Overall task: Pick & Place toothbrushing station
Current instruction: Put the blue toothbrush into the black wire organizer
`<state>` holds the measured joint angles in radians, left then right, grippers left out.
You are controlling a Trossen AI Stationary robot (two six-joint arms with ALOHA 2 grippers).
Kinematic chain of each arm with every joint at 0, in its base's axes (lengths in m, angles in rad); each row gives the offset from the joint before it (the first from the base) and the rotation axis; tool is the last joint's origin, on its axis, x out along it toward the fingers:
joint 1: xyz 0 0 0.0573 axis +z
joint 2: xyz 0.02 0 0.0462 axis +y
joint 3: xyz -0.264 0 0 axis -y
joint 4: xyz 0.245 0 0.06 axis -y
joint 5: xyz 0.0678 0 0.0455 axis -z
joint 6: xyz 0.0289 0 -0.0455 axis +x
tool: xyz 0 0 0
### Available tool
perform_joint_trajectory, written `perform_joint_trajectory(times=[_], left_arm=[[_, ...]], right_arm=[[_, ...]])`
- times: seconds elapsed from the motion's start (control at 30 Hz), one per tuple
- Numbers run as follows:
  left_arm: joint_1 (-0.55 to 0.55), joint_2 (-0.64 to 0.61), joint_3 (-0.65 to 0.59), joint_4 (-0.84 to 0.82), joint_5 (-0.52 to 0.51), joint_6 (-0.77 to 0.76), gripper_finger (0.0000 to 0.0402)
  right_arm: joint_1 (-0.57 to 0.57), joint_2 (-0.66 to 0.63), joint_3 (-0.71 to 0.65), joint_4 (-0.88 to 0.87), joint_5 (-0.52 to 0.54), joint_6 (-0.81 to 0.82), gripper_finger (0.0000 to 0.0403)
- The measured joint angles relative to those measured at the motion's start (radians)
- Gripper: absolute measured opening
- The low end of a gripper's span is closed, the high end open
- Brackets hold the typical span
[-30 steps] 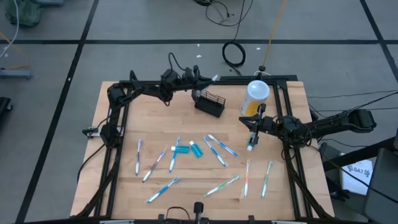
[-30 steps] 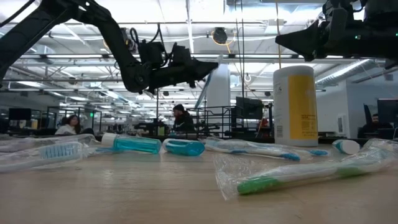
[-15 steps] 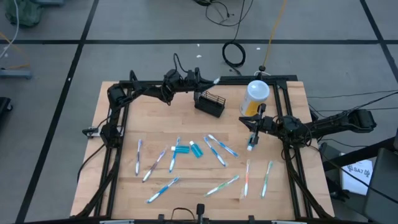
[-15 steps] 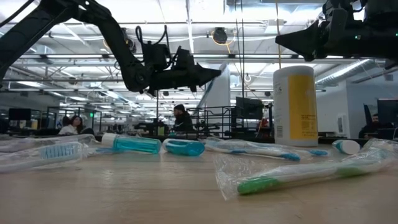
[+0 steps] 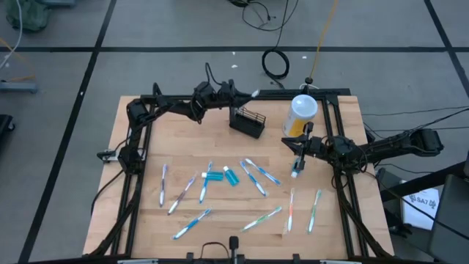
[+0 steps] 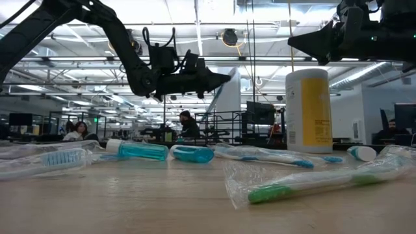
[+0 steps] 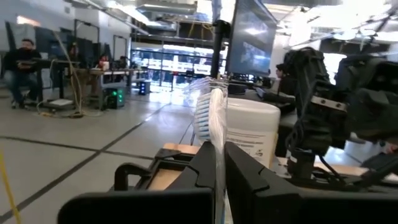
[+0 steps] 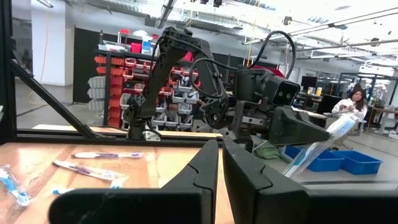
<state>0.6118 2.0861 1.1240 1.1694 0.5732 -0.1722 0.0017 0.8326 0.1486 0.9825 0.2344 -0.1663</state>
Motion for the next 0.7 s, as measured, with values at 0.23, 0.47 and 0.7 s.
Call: perform_joint_trajectory(times=[0.23, 0.47, 0.7], left_arm=[[0.003, 0.0, 0.0, 0.0, -0.001, -0.119, 0.0027], [0.004, 0.0, 0.0, 0.0, 0.002, -0.153, 0.0017], [0.029, 0.0, 0.0, 0.001, 0.004, -0.203, 0.0025]], right_arm=[[0.0, 0.0, 0.0, 0.0, 0.0, 0.001, 0.002], [0.0, 0.0, 0.0, 0.0, 0.0, 0.002, 0.002], [0.0, 0.0, 0.0, 0.0, 0.0, 0.002, 0.002]])
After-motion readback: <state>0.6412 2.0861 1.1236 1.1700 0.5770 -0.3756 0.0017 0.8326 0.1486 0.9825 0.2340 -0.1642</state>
